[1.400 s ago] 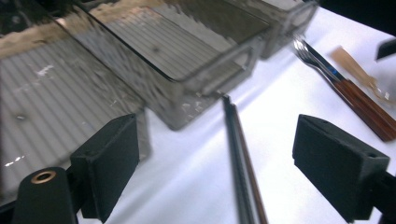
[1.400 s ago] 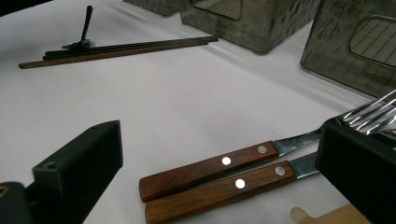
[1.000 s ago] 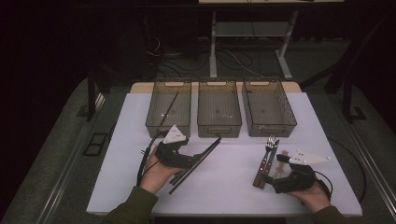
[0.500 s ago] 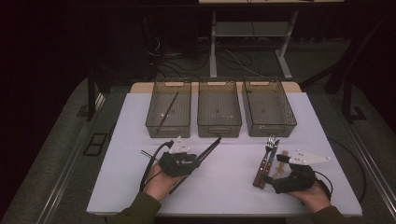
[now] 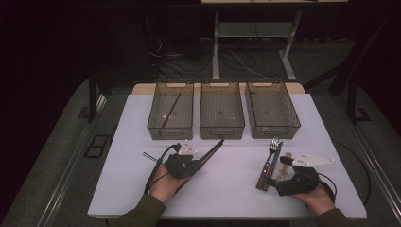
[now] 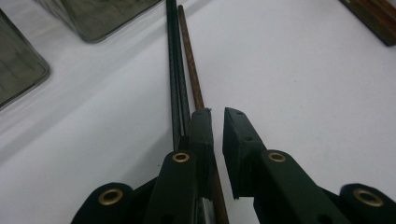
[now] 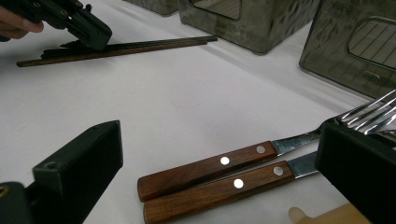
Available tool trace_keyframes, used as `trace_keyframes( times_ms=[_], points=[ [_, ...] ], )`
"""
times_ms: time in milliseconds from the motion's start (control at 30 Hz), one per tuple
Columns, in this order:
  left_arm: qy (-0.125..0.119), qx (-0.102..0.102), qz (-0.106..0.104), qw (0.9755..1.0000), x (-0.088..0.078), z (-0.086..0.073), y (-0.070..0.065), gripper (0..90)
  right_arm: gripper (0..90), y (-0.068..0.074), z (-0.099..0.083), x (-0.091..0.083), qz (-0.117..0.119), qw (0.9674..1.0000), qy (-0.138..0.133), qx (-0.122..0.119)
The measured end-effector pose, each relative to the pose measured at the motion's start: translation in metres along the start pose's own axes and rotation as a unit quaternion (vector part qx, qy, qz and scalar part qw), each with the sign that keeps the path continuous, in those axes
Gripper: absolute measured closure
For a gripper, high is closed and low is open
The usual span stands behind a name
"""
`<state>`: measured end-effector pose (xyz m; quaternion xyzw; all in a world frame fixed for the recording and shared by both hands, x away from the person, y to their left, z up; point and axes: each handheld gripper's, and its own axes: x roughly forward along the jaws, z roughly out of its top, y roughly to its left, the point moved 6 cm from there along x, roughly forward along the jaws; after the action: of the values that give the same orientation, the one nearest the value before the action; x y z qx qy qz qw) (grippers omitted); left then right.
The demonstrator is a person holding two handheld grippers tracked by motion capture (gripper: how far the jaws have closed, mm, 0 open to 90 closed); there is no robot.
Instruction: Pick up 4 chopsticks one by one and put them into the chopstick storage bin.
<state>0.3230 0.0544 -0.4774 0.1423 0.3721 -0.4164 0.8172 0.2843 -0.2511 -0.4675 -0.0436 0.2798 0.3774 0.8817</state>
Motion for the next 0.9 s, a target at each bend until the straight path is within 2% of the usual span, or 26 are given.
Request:
trace_keyframes(
  times_ms=[533, 900],
  points=[
    [0.015, 0.003, 0.002, 0.9999, 0.0042, -0.0028, -0.0007, 83.0, 0.6, 0.0005, -0.0001, 0.0, 0.001, 1.0, 0.001, 0.0],
    [0.014, 0.002, -0.006, 0.9999, 0.0043, -0.0025, -0.0027, 83.5, 0.6, 0.0005, 0.0, 0.0, 0.001, 1.0, 0.001, 0.0]
  ],
)
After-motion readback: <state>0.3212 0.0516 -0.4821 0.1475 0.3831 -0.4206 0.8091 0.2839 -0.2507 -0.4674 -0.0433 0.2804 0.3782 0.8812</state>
